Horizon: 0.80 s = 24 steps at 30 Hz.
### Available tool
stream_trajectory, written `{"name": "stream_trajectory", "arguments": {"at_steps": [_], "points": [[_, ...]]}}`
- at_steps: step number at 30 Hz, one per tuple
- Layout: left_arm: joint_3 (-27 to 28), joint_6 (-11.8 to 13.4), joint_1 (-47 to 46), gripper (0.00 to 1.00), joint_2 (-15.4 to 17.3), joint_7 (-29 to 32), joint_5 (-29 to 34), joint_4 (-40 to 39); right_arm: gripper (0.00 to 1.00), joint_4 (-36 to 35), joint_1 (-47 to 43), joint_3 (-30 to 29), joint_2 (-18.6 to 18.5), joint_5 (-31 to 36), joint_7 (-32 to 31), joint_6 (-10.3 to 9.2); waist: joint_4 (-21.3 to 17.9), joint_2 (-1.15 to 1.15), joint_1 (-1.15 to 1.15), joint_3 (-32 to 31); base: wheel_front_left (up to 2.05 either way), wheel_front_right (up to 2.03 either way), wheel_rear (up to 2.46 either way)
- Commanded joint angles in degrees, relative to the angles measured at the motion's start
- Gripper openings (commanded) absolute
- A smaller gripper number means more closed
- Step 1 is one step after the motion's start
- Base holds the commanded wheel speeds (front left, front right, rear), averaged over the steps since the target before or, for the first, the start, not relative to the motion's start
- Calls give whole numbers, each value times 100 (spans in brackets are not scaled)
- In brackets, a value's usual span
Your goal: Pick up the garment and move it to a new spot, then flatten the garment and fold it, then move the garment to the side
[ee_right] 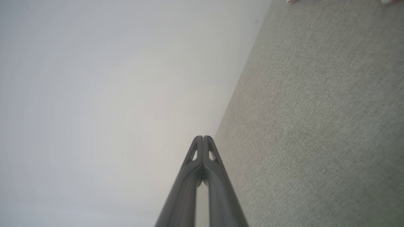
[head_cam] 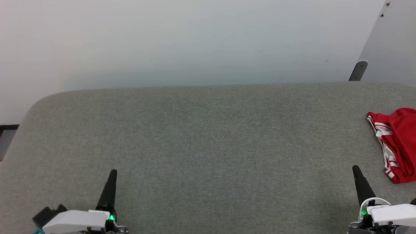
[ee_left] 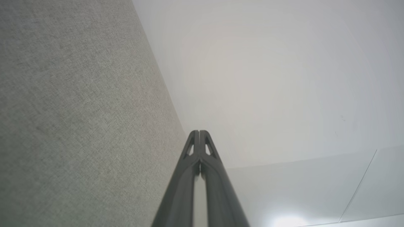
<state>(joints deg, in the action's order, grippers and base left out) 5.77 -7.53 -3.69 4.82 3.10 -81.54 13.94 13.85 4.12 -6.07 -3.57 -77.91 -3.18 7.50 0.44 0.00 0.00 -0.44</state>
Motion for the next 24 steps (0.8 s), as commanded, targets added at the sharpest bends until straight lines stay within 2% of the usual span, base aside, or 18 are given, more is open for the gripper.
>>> {"name": "stream_trajectory", "arguments": {"at_steps": [1, 24], "points": [[23, 6, -97, 0, -8, 39, -71, -16, 0, -20, 84, -19, 3, -98, -35, -1, -1, 0, 0, 1, 0, 0, 0], [76, 7, -241, 0, -166, 290, -880, 8, 0, 11, 212, -45, 63, -1166, -283, 0, -33, 0, 0, 46, 0, 0, 0]]}}
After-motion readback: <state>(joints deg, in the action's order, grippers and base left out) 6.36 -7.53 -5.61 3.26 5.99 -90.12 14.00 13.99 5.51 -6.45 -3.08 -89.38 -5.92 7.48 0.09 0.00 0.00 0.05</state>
